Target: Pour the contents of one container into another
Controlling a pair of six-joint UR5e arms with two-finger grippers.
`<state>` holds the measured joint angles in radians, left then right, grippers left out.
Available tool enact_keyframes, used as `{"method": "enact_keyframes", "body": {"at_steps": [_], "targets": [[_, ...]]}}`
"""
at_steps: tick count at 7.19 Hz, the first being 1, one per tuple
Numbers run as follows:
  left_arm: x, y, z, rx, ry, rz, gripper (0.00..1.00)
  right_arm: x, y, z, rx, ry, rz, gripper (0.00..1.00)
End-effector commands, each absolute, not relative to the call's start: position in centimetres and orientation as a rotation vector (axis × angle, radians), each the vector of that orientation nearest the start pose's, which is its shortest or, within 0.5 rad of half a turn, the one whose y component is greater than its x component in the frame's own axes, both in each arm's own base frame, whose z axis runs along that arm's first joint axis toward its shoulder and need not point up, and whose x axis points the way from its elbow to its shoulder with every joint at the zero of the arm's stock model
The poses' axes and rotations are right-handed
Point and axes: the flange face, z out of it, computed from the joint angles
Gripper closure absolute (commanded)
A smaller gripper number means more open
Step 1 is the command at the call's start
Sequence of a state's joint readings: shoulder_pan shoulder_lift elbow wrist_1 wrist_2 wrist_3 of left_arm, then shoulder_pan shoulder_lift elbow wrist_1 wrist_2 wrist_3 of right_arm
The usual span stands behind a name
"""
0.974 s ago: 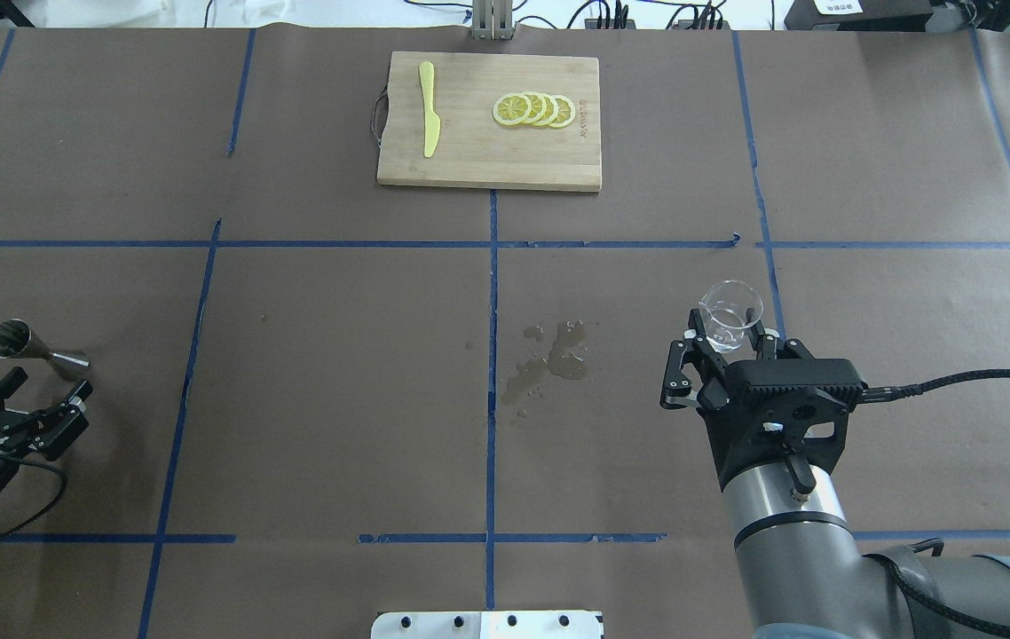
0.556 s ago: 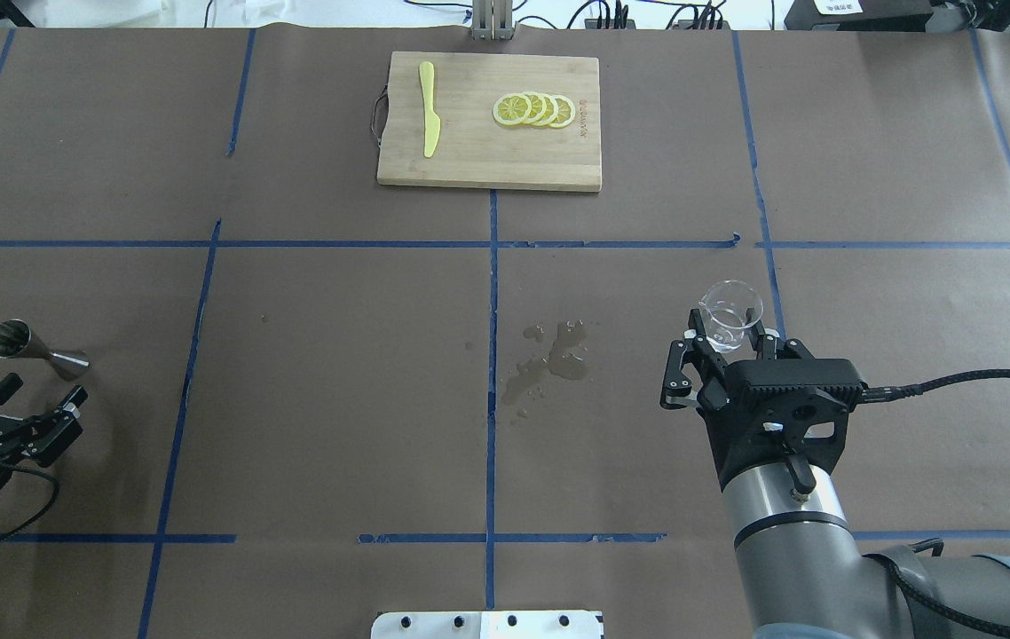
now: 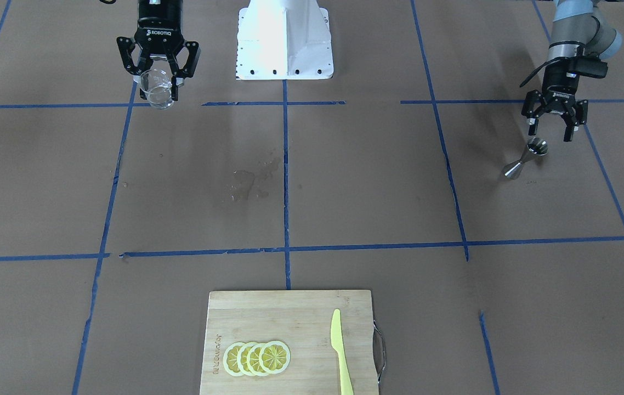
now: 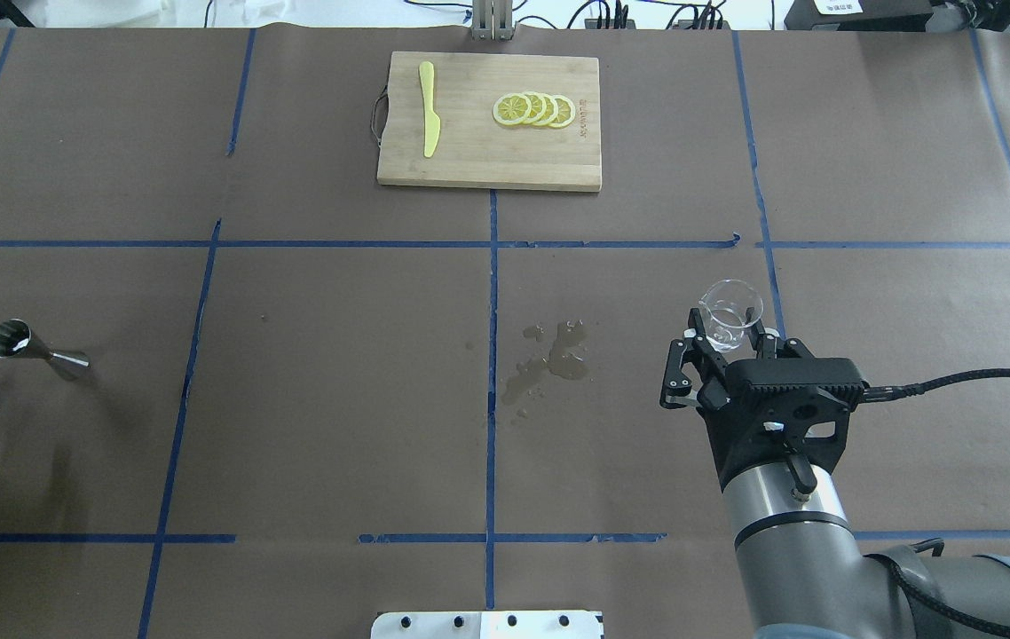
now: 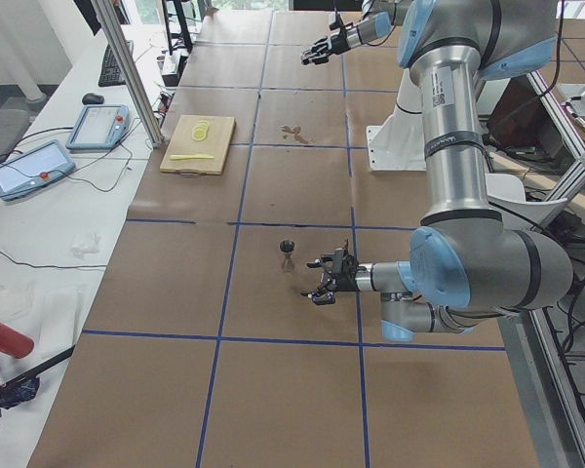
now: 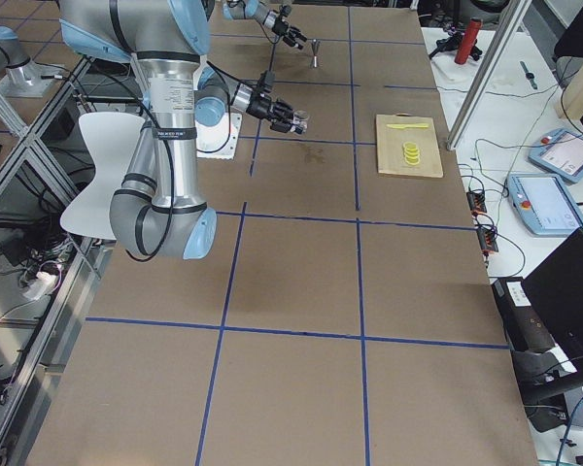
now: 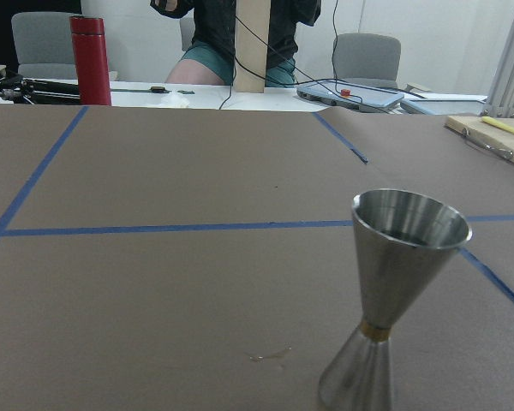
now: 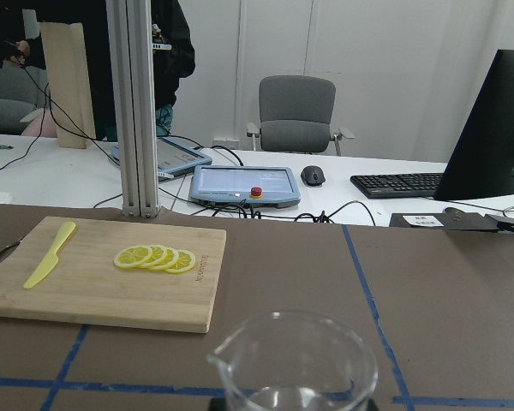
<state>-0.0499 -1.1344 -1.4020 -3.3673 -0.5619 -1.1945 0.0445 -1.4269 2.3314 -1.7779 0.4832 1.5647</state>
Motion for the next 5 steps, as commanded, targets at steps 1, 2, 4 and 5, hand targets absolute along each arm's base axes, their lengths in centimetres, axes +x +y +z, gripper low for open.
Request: {"method": "enact_keyframes", "body": {"at_steps": [1, 2, 4, 5], "targets": [[19.4, -22.6, 70.2, 1.047, 0.901, -0.335, 0.00, -39.9, -23.9, 24.5, 1.058, -0.602, 0.413, 1.00], [19.3, -22.4, 70.2, 1.013, 0.934, -0.331, 0.00, -39.9, -23.9, 24.5, 1.056, -0.604, 0.414, 1.00], [18.6, -23.1, 70.4, 0.923, 0.981, -0.364, 0.00, -39.8, -23.9, 24.2, 1.053, -0.634, 0.432, 1.00], [17.6, -24.1, 70.5, 0.915, 0.967, -0.357, 0.00, -39.8, -23.9, 24.2, 1.053, -0.634, 0.432, 1.00]]}}
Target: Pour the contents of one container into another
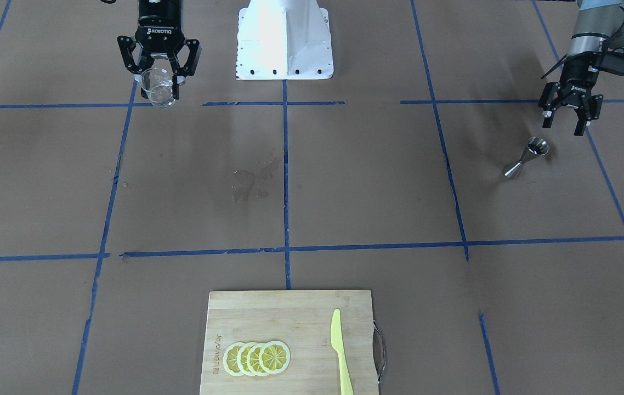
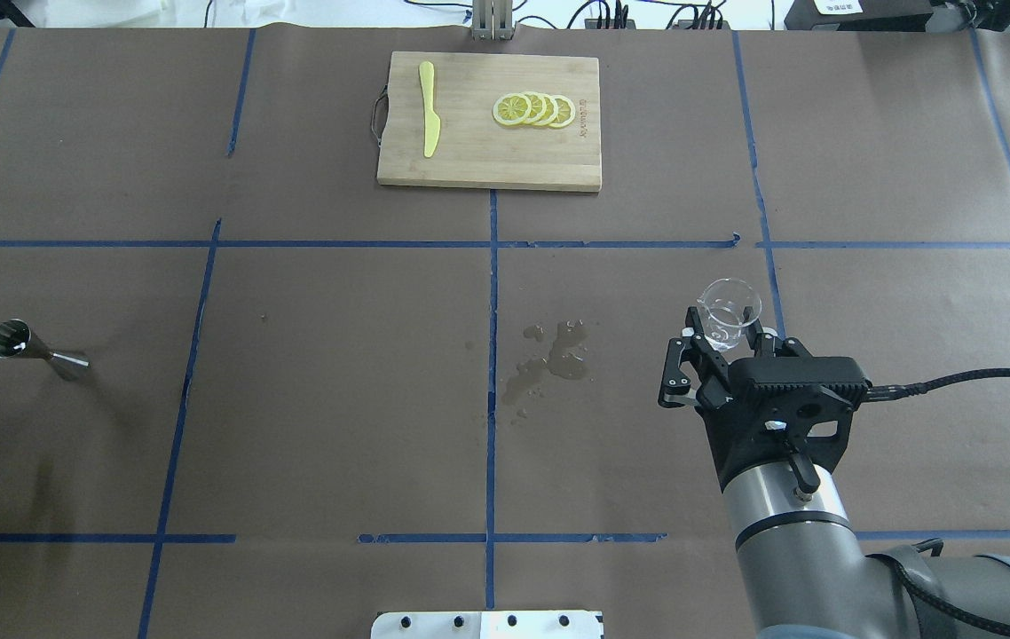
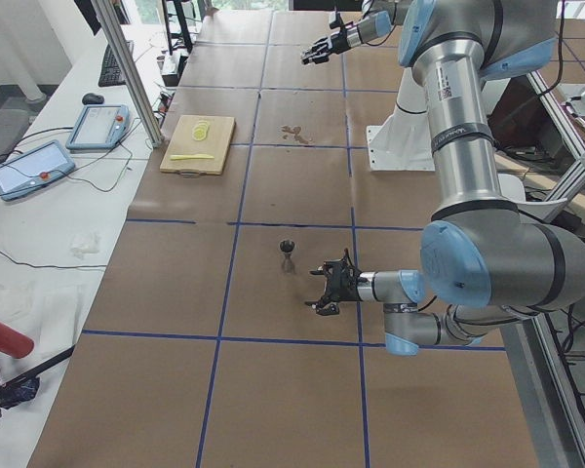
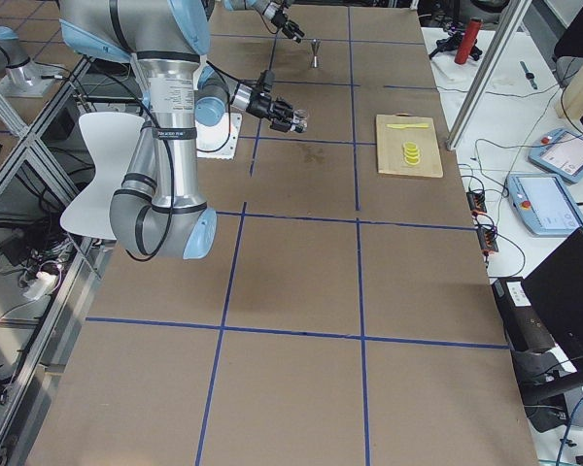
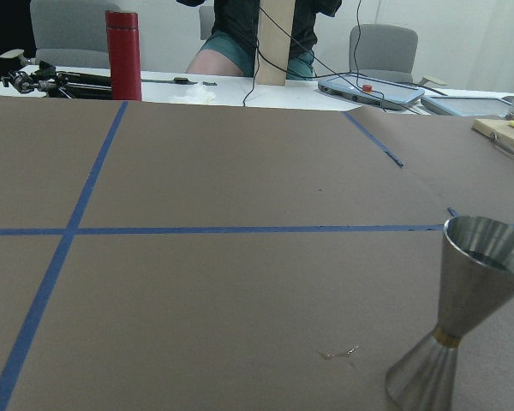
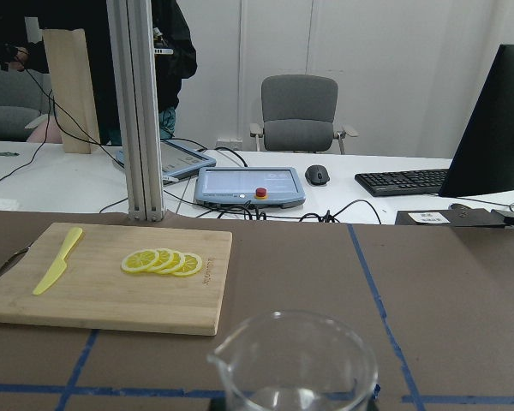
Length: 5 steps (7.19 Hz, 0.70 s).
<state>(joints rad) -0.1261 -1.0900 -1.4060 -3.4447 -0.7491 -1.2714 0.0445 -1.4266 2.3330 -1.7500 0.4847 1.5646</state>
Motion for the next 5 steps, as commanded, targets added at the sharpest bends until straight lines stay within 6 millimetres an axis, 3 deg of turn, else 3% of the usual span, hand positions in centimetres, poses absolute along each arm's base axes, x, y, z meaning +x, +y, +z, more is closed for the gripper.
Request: {"method": "enact_keyframes", "body": {"at_steps": [1, 3, 5], "targets": [[16.7, -26.1, 69.9, 0.935, 0.949, -0.365, 0.00, -39.8, -23.9, 24.2, 1.052, -0.636, 0.432, 1.00], [15.5, -29.6, 69.4, 0.951, 0.890, -0.294, 0.00, -39.9, -23.9, 24.3, 1.046, -0.636, 0.428, 1.00], [15.9, -36.7, 67.4, 0.930, 0.818, -0.197, 0.00, -40.4, -24.0, 24.3, 1.035, -0.637, 0.428, 1.00]]}}
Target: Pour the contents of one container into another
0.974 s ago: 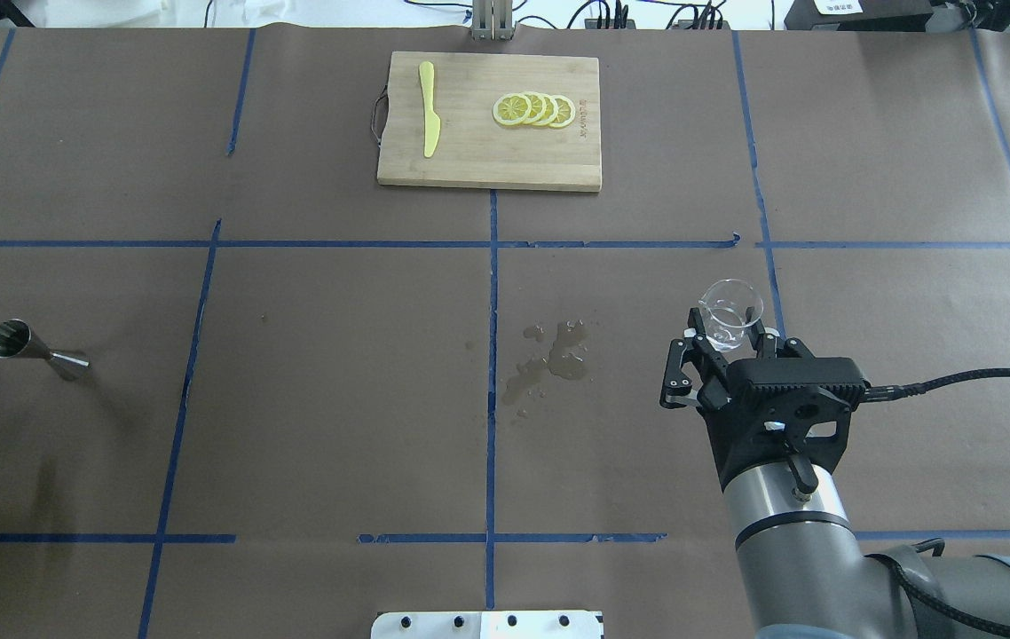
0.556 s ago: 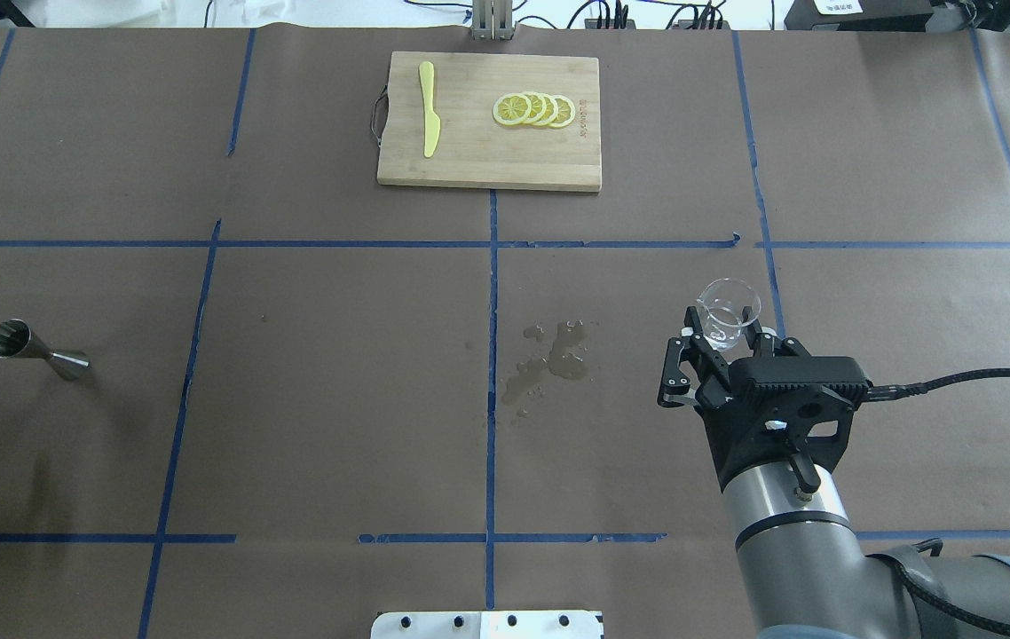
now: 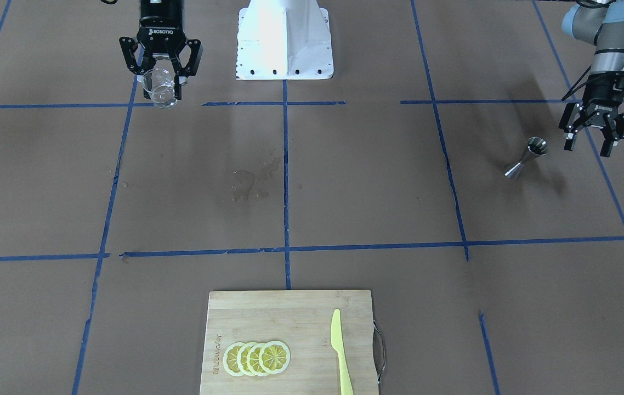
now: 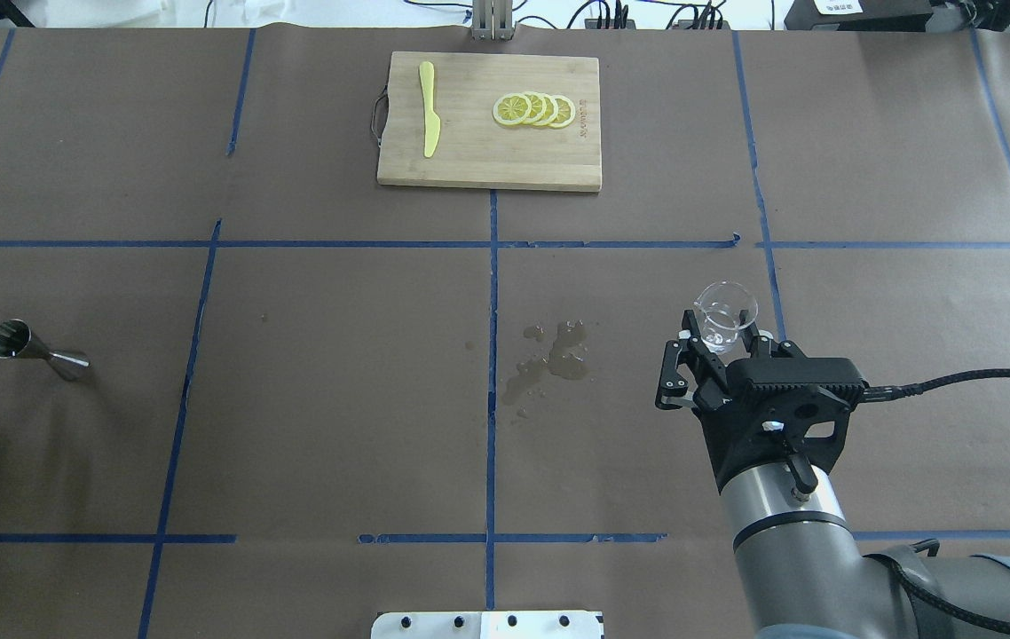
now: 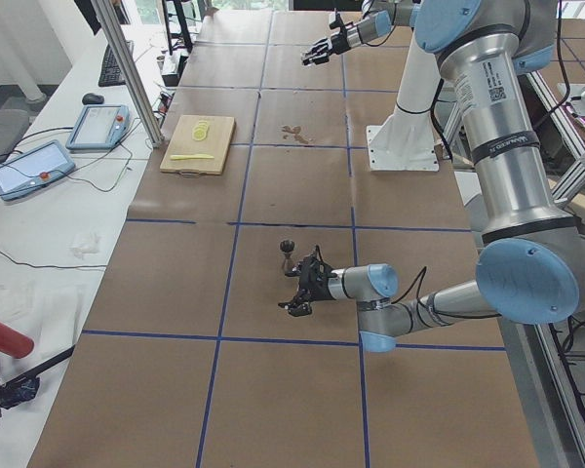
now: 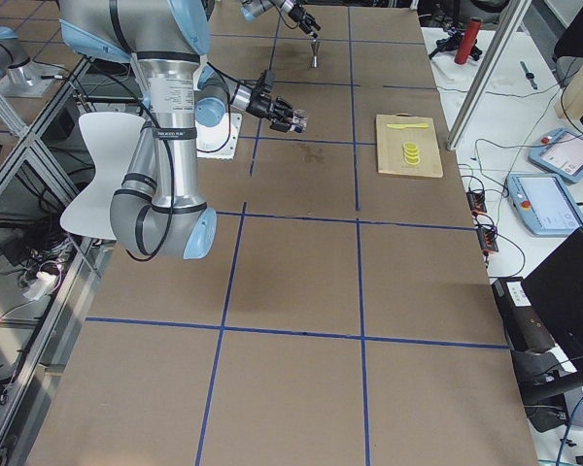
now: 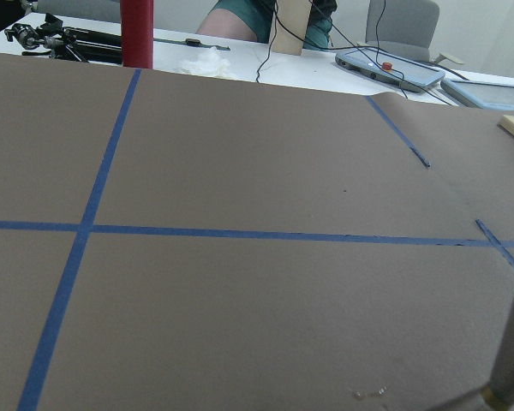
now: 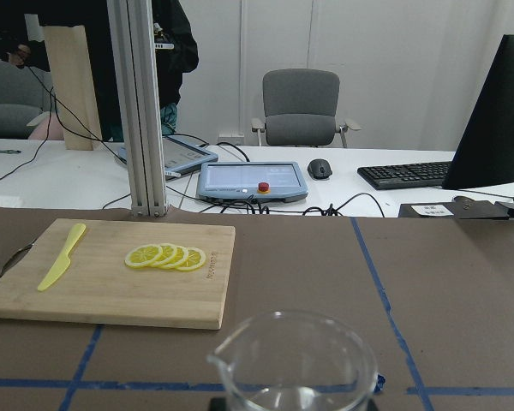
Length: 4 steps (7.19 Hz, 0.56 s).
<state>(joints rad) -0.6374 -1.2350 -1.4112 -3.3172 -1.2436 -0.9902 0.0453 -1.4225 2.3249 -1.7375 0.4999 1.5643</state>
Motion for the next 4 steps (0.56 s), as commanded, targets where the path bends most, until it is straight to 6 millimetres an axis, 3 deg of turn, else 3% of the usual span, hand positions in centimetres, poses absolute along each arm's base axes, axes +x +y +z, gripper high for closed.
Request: {"method": "enact_keyframes", "body": {"at_steps": [1, 2, 4], "targets": [[14.7, -40.4, 66.1, 0.922, 0.781, -0.127, 0.00, -41.4, -24.2, 25.4, 1.035, -0.617, 0.427, 1.00], [13.1, -42.6, 65.6, 0.899, 0.754, -0.068, 0.00, -42.2, -24.3, 26.3, 1.020, -0.632, 0.480, 1.00], [9.9, -47.5, 64.0, 0.813, 0.741, -0.004, 0.00, -45.6, -24.7, 30.4, 1.028, -0.616, 0.505, 1.00]]}}
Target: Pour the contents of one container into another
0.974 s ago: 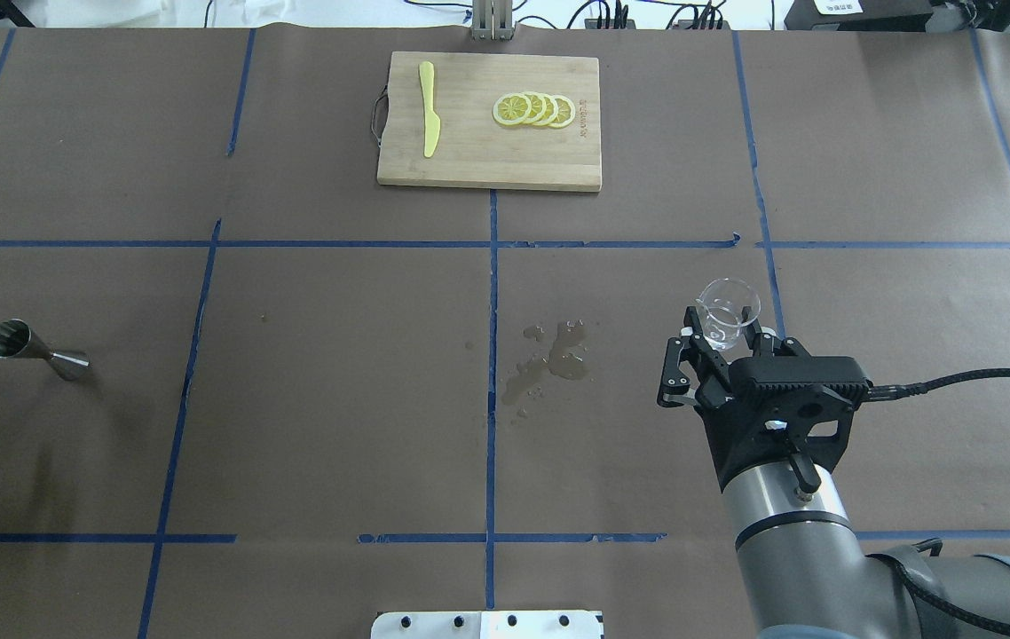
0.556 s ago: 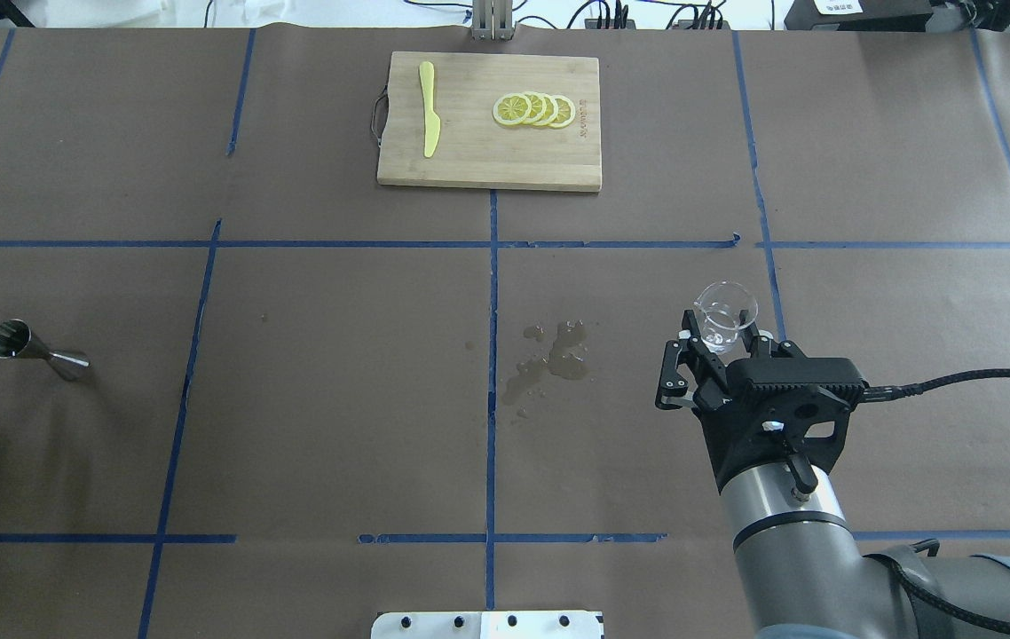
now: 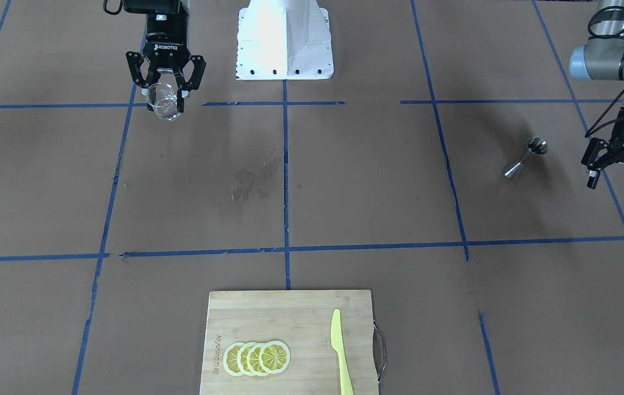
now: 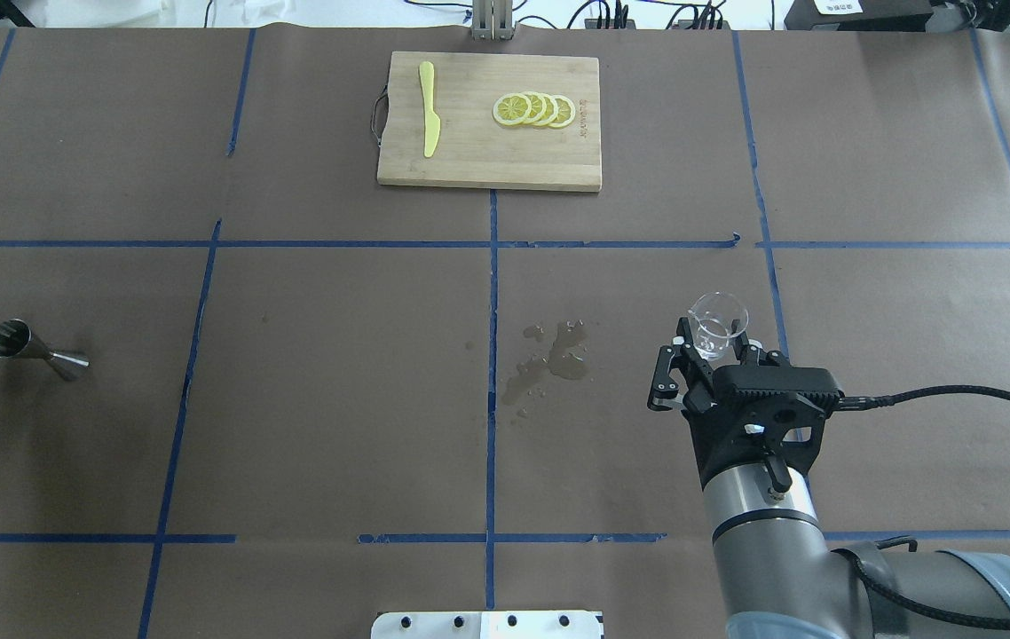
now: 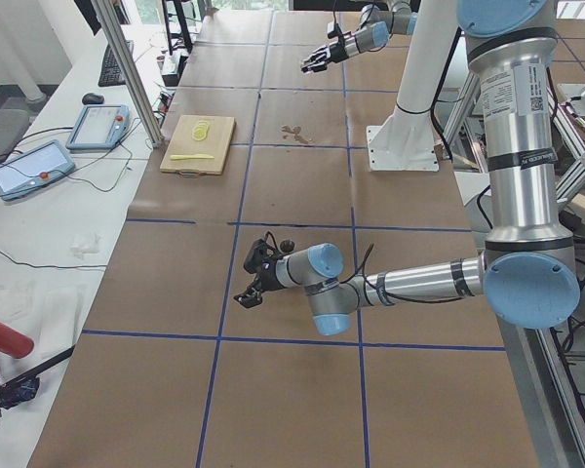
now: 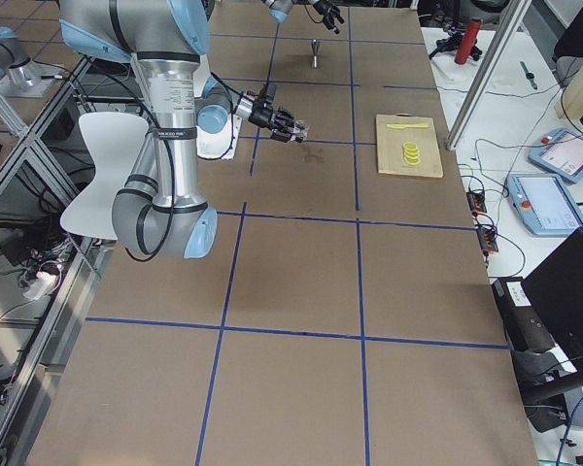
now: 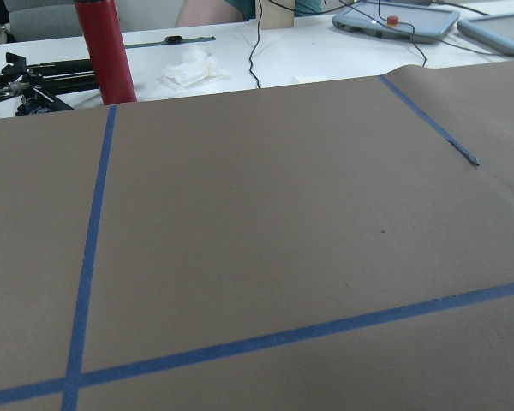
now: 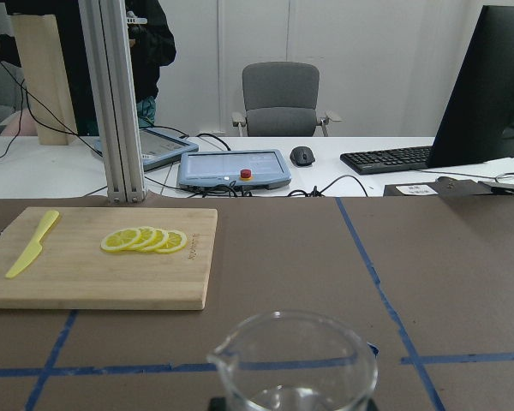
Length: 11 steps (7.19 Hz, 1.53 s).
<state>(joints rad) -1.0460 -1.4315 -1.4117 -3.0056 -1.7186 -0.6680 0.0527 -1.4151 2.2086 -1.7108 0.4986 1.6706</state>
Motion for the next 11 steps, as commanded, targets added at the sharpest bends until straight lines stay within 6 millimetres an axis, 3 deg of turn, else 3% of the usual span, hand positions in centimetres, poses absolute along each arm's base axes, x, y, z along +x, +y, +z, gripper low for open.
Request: {"method": "enact_keyframes", "body": {"at_steps": [1, 2, 5, 8, 10, 11], "targets": [[8.8, -49.5, 63.0, 0.796, 0.730, 0.045, 0.00, -47.1, -25.1, 32.6, 1.064, -0.644, 0.540, 1.00], [8.7, -49.8, 62.6, 0.800, 0.731, 0.050, 0.00, -48.2, -25.2, 35.1, 1.106, -0.621, 0.539, 1.00], [8.9, -50.2, 61.1, 0.822, 0.744, 0.045, 0.00, -46.9, -25.1, 41.7, 1.122, -0.604, 0.555, 1.00], [8.9, -50.3, 60.6, 0.832, 0.747, 0.045, 0.00, -47.7, -24.9, 48.2, 1.123, -0.586, 0.542, 1.00], [8.9, -50.2, 60.1, 0.841, 0.750, 0.045, 0.00, -47.8, -24.8, 51.2, 1.135, -0.573, 0.534, 1.00], [8.9, -50.3, 60.0, 0.842, 0.751, 0.045, 0.00, -47.9, -24.8, 51.2, 1.139, -0.573, 0.535, 1.00]]}}
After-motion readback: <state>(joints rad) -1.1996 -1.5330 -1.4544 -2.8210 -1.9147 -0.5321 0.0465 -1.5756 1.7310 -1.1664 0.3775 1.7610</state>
